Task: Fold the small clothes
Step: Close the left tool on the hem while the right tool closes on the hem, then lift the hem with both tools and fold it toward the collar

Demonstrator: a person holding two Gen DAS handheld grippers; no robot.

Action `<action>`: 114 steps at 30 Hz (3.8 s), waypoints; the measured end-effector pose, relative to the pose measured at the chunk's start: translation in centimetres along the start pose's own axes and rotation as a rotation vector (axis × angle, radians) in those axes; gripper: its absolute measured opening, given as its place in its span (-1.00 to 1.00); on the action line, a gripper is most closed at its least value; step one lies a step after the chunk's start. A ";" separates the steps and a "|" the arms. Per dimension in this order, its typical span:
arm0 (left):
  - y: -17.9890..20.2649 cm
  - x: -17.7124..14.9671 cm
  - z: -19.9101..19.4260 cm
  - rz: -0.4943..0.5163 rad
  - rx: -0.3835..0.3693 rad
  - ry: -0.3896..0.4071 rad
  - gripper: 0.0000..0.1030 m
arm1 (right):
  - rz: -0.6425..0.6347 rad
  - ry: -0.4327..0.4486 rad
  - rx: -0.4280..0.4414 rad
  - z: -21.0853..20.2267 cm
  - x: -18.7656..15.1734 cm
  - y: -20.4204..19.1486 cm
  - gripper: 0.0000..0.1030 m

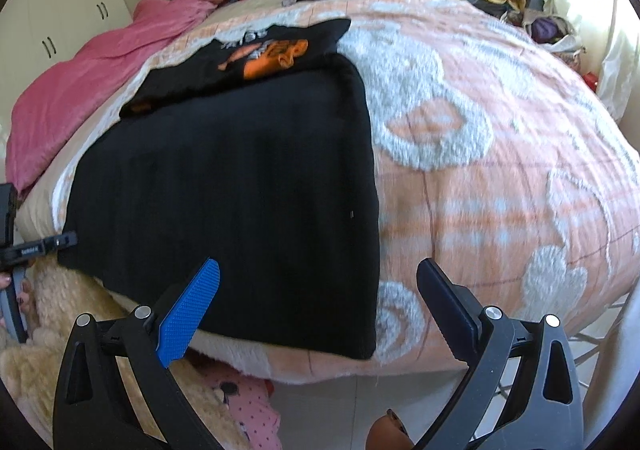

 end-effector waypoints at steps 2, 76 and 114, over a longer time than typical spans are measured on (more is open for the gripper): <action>0.0 0.0 0.1 -0.002 0.002 0.000 -0.35 | 0.004 -0.020 0.024 0.2 -0.6 0.2 0.87; 3.6 16.1 -10.3 0.023 -0.035 0.403 -0.96 | 0.101 0.490 0.209 -8.0 18.1 1.6 -0.87; 0.5 23.9 -0.3 -0.037 -0.008 0.356 -0.95 | 0.124 0.390 0.116 4.6 25.0 3.0 -0.86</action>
Point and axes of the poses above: each gripper's, at about its wrist camera, not at the fingertips, and z roughly the way its jaws point, y to its right, x to its top, the point moved 3 cm from there along z, roughly the way its jaws point, and after that the axes turned 8 degrees about y, right-handed, at the moved point
